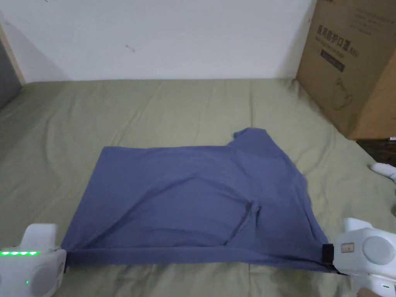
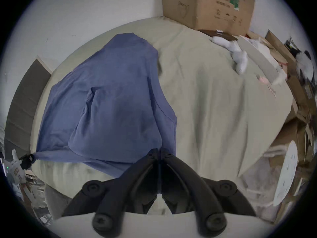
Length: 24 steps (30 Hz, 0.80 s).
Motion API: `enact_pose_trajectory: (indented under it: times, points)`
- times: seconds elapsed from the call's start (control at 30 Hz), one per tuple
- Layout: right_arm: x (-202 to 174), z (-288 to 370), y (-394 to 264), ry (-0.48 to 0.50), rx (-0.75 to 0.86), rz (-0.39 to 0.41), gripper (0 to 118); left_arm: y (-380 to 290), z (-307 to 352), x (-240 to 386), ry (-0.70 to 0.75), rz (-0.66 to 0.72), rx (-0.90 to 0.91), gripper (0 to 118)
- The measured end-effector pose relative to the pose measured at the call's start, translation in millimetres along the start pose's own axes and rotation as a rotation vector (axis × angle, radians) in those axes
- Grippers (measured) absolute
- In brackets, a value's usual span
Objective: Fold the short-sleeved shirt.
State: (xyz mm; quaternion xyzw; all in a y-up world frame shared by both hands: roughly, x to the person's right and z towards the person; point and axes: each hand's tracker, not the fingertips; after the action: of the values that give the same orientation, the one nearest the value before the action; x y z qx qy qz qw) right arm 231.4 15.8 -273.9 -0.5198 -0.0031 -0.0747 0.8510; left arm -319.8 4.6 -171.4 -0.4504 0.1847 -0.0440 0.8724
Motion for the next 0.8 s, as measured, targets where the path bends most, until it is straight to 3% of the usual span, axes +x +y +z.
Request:
enact_pose_trajectory:
  times: [0.27,0.3,0.37,0.43,0.47,0.6,0.63,0.67,0.7,0.73,0.77,0.8]
  points:
    - [4.4,4.5,-28.4,-0.001,-0.009,0.011,2,-23.4,9.4,-2.4,-0.020,0.028,-0.017,5]
    - [4.7,3.6,-28.0,-0.001,0.005,0.020,2,-22.0,9.8,-4.3,-0.023,0.042,-0.012,13]
    - [5.0,2.5,-27.9,-0.001,0.004,0.043,13,-19.9,10.6,-7.2,-0.040,0.061,-0.038,54]
    - [4.2,7.2,-29.1,-0.024,0.011,0.057,54,-21.2,15.4,-4.7,-0.071,0.067,-0.028,94]
    - [0.2,14.2,-32.7,-0.025,0.014,0.061,55,-22.8,18.7,-5.3,-0.071,0.069,-0.024,97]
    - [-0.5,36.3,-40.9,0.018,0.047,0.044,55,-36.3,40.6,-9.8,-0.102,0.105,-0.016,96]
    - [-2.6,42.7,-44.4,0.031,0.054,0.057,55,-41.6,46.4,-12.0,-0.119,0.116,-0.012,90]
    - [-5.0,47.8,-48.2,0.041,0.066,0.072,53,-48.2,51.3,-12.9,-0.132,0.127,-0.008,76]
    - [-8.8,53.6,-53.9,0.043,0.079,0.096,45,-55.1,58.1,-14.7,-0.149,0.143,-0.002,49]
    - [-12.3,57.7,-59.4,0.040,0.083,0.116,14,-61.4,63.5,-15.6,-0.163,0.153,0.003,7]
    - [-15.0,60.7,-65.5,0.039,0.096,0.135,0,-66.9,67.3,-16.3,-0.159,0.160,-0.008,0]
    - [-18.1,61.9,-72.6,0.025,0.098,0.141,0,-74.8,68.4,-15.8,-0.154,0.164,-0.028,0]
